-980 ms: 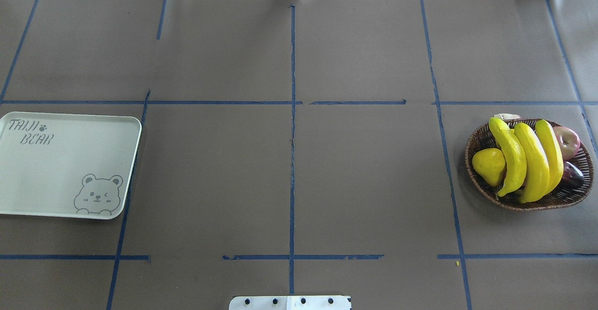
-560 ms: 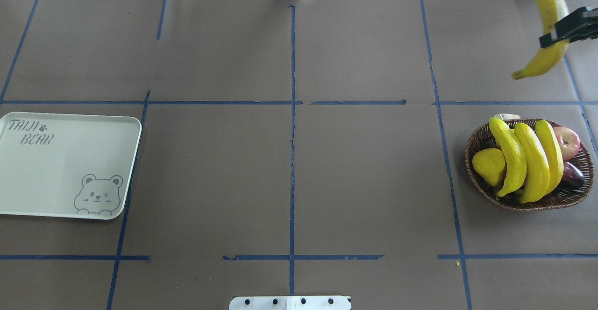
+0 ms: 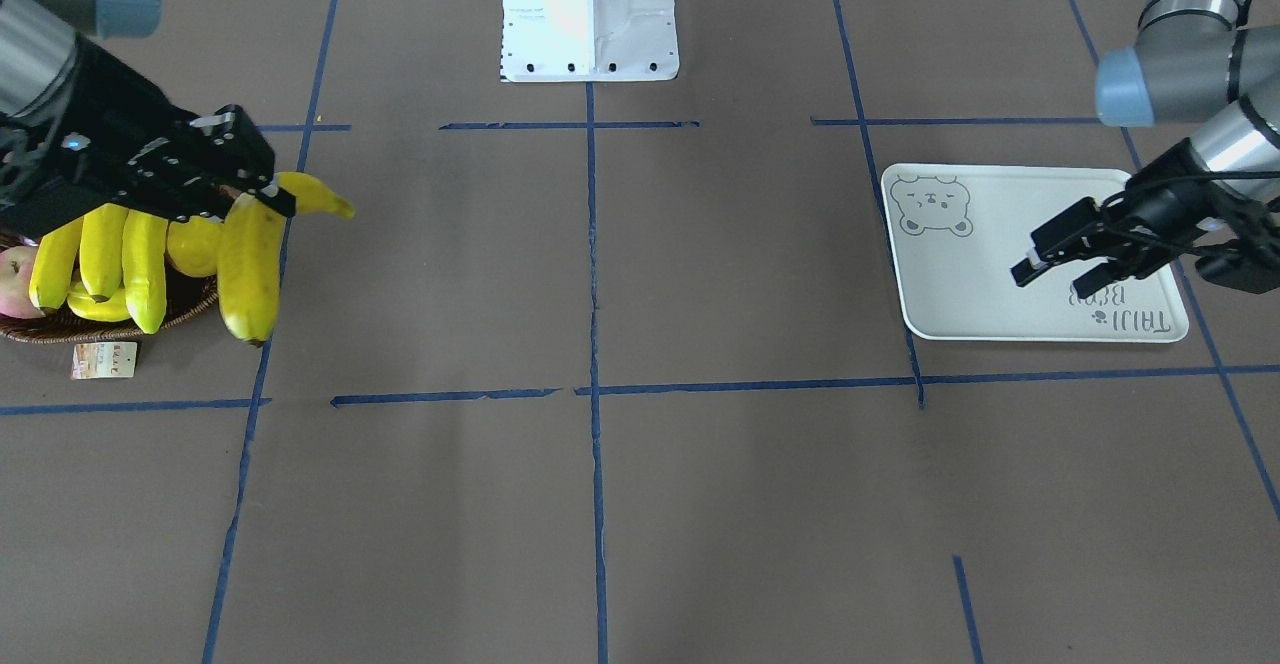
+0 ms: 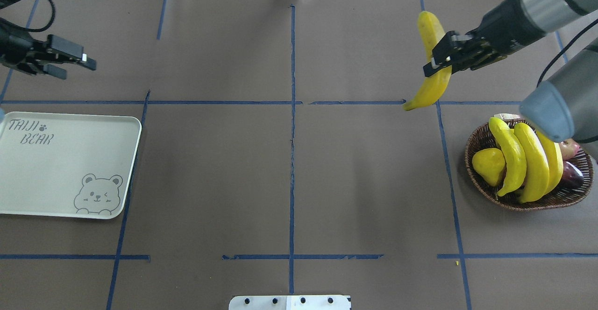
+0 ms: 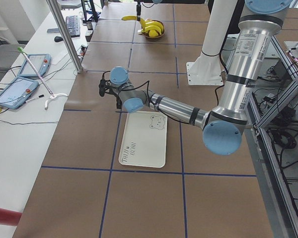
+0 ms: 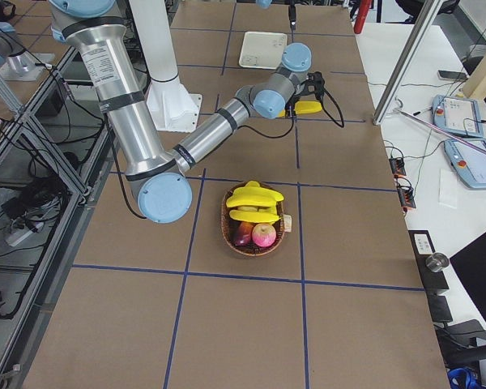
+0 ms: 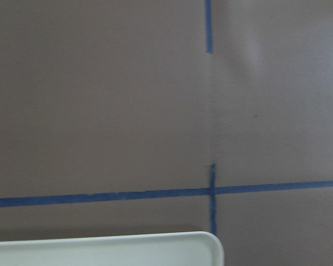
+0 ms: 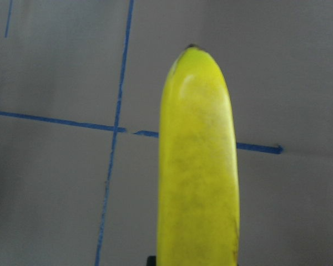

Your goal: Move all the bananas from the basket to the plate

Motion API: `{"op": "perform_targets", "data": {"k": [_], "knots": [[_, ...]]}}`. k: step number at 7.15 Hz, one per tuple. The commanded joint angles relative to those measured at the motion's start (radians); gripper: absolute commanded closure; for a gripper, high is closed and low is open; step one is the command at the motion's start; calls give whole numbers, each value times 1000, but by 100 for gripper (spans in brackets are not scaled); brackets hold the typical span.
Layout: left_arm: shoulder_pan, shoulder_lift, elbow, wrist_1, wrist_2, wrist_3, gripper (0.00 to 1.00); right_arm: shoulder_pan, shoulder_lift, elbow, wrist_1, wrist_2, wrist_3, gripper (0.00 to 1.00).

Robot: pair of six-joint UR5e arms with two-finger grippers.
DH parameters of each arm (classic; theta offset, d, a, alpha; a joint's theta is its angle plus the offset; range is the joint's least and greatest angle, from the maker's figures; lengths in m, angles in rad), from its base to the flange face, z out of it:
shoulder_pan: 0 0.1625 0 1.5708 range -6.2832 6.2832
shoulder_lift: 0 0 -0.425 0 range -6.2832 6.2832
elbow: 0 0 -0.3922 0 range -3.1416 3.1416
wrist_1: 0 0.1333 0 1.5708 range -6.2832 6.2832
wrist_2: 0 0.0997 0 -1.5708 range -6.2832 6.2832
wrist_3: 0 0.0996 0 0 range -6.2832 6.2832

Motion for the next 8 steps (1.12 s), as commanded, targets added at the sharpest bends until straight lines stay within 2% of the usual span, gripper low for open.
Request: {"op": "perform_targets", "data": {"k": [1, 3, 4, 6, 8], "knots": [[96, -106, -7, -126, 51, -324, 1, -225, 87, 44, 51, -232, 249, 98], [227, -199, -12, -141, 237, -529, 1, -400, 102, 37, 207, -465, 402, 98], [257, -212, -12, -141, 281, -536, 1, -451, 119, 35, 217, -519, 431, 98], [285, -288, -16, -139, 281, -626, 1, -479, 139, 11, 217, -524, 438, 98], [319, -336, -18, -138, 280, -635, 1, -480, 161, 5, 216, -524, 451, 99]]}}
